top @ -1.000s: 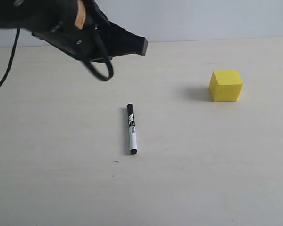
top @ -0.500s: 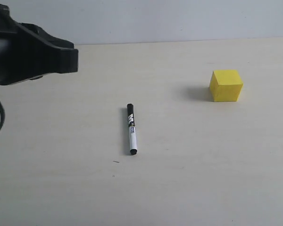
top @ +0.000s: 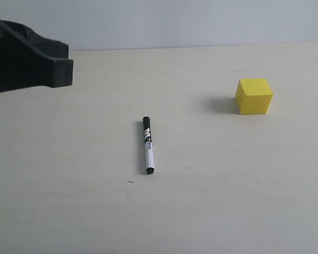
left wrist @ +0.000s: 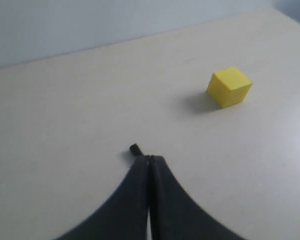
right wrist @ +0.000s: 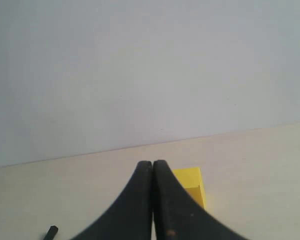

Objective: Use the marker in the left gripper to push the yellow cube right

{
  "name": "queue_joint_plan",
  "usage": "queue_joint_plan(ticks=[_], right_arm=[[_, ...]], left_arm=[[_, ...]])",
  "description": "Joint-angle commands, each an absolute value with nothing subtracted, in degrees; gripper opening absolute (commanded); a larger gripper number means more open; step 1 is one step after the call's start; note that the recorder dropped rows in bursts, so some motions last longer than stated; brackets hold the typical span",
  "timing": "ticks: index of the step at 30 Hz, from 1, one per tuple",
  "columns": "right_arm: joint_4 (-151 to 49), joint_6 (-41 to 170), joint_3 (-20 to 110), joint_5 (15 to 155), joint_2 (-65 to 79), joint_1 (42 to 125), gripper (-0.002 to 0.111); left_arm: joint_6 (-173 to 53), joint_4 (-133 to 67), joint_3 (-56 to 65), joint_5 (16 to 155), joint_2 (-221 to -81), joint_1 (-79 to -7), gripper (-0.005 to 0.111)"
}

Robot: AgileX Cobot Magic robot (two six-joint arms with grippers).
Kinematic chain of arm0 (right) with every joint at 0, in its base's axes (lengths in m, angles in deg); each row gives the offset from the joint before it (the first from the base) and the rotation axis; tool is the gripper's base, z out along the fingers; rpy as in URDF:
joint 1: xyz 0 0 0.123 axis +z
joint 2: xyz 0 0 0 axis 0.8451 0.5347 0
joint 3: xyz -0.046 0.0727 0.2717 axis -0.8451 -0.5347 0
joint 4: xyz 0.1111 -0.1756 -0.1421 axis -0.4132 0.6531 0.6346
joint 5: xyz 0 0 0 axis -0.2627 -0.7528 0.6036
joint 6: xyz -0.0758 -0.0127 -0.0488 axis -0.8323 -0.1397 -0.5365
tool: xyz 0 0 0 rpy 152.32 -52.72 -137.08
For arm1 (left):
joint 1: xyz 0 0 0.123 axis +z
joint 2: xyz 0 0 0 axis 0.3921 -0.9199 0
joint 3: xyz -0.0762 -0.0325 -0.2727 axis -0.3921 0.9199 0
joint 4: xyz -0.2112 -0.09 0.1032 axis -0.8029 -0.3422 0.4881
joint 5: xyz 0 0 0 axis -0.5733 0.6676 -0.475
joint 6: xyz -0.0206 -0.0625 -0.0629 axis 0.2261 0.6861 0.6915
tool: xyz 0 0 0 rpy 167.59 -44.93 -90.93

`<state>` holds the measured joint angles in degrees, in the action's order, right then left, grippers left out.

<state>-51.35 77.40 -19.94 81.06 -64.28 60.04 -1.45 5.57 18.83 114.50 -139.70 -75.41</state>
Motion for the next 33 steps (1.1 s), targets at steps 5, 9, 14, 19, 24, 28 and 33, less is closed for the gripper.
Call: queue_joint_plan(ticks=[5, 9, 14, 19, 24, 28, 33], right_arm=[[-51.0, 77.2, -20.2, 81.2, -64.6, 59.7, 0.000], [-51.0, 77.2, -20.2, 81.2, -64.6, 59.7, 0.000], [-51.0, 77.2, -20.2, 81.2, -64.6, 59.7, 0.000], [-51.0, 77.2, -20.2, 81.2, -64.6, 59.7, 0.000], [-51.0, 77.2, -20.2, 81.2, -64.6, 59.7, 0.000], [-51.0, 77.2, -20.2, 81.2, -64.6, 59.7, 0.000], [-51.0, 77.2, -20.2, 81.2, -64.6, 59.7, 0.000]], left_arm=[[8.8, 2.1, 25.9, 116.9, -134.3, -65.8, 0.000], [12.4, 0.9, 35.6, 109.8, -122.9, -57.7, 0.000], [13.6, 0.9, 47.1, 101.5, -106.2, -49.0, 0.000], [13.4, 2.3, 55.7, 100.6, -93.2, -41.3, 0.000], [13.4, 2.3, 60.7, 100.6, -85.0, -33.6, 0.000], [13.4, 2.3, 63.2, 100.6, -80.9, -29.9, 0.000], [13.1, 2.6, 64.9, 100.1, -80.9, -28.5, 0.000]])
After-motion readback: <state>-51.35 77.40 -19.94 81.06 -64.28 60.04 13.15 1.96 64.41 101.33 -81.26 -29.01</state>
